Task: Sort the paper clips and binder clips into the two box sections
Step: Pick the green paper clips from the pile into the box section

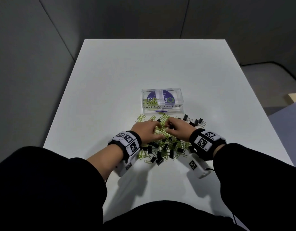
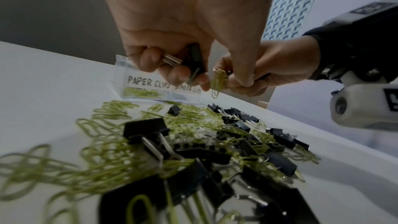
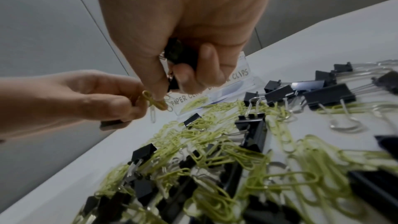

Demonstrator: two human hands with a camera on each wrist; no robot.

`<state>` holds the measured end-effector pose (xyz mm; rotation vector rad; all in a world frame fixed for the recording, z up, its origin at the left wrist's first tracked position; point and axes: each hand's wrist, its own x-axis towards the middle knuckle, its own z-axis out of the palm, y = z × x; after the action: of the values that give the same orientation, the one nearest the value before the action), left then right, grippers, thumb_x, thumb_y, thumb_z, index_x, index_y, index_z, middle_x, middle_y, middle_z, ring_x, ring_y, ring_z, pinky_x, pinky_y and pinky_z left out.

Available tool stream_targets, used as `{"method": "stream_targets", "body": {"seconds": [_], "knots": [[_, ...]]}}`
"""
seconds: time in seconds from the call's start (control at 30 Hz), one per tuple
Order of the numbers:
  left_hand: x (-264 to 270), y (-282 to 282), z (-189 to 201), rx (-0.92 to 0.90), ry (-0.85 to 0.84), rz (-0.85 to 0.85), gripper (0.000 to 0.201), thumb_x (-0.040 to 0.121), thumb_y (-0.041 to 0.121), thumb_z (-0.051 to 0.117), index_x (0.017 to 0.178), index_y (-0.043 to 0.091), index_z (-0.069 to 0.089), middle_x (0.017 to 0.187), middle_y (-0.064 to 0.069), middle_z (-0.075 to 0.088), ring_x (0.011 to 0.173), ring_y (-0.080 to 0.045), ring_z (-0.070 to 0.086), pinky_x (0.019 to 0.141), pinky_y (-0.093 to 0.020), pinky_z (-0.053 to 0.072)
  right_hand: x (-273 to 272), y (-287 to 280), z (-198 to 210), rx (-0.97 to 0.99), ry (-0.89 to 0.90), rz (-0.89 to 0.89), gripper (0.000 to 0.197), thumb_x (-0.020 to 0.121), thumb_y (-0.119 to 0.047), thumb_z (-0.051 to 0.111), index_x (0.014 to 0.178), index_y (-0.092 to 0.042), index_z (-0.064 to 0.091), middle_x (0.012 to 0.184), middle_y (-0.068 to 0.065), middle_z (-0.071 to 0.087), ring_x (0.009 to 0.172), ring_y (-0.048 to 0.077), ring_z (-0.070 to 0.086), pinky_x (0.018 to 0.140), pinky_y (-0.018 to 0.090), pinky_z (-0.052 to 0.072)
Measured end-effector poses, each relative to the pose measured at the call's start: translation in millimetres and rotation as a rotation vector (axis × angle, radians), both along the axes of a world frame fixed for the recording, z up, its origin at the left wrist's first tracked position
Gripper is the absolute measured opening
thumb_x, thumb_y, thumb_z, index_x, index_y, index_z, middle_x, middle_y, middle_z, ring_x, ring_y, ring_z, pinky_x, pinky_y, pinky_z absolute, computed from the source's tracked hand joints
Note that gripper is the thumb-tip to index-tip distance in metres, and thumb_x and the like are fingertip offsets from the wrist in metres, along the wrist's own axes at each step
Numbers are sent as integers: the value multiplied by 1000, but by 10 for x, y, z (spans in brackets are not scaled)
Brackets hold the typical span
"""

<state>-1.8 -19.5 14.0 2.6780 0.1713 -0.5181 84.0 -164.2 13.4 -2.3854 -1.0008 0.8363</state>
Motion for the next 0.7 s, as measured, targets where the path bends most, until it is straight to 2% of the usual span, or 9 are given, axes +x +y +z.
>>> {"method": "stream_targets", "body": {"seconds": [0.13, 0.3, 0.4, 0.53, 0.63, 0.7], "knots": [[95, -44, -50, 84, -150, 43, 48, 86, 52, 52, 124, 23, 51, 117, -1, 59, 103, -21, 60, 85, -35, 49, 25, 27, -9, 57, 20, -29, 25, 91, -16, 57, 112, -4, 53, 95, 0, 53, 85, 16, 49, 75, 24, 36], [166, 19, -78, 60, -158, 48, 36, 92, 43, 49, 119, 22, 60, 113, -2, 60, 100, -22, 60, 84, -34, 47, 102, -7, -32, 86, 26, -66, 30, 89, -20, 60, 116, -8, 54, 108, 11, 63, 83, 15, 51, 77, 25, 41], [201, 52, -90, 83, -165, 37, 33, 93, 42, 48, 114, 22, 64, 110, -2, 61, 98, -22, 60, 82, -33, 46, 139, -11, -40, 6, -50, -6, 31, 93, -26, 54, 119, -8, 54, 115, 11, 63, 88, 18, 54, 78, 24, 39], [242, 138, -62, 132, -183, 32, 33, 94, 40, 46, 109, 19, 66, 107, -2, 63, 93, -22, 61, 76, -30, 43, 209, -71, -62, -180, -183, 102, 35, 96, -31, 45, 126, -14, 51, 125, 8, 58, 111, 24, 56, 91, 36, 46], [268, 208, -45, 102, -156, 49, 33, 95, 38, 42, 106, 14, 63, 104, -5, 60, 89, -25, 60, 71, -29, 39, 263, -151, -95, -198, -200, 100, 31, 96, -29, 45, 124, -17, 52, 125, 5, 57, 111, 23, 56, 91, 36, 47], [280, 226, -55, 106, -143, 55, 33, 97, 34, 38, 104, 11, 60, 99, -7, 55, 81, -25, 55, 69, -29, 37, 284, -179, -117, -212, -225, 74, 26, 96, -26, 44, 118, -17, 53, 122, 4, 57, 107, 23, 57, 86, 35, 47]]}}
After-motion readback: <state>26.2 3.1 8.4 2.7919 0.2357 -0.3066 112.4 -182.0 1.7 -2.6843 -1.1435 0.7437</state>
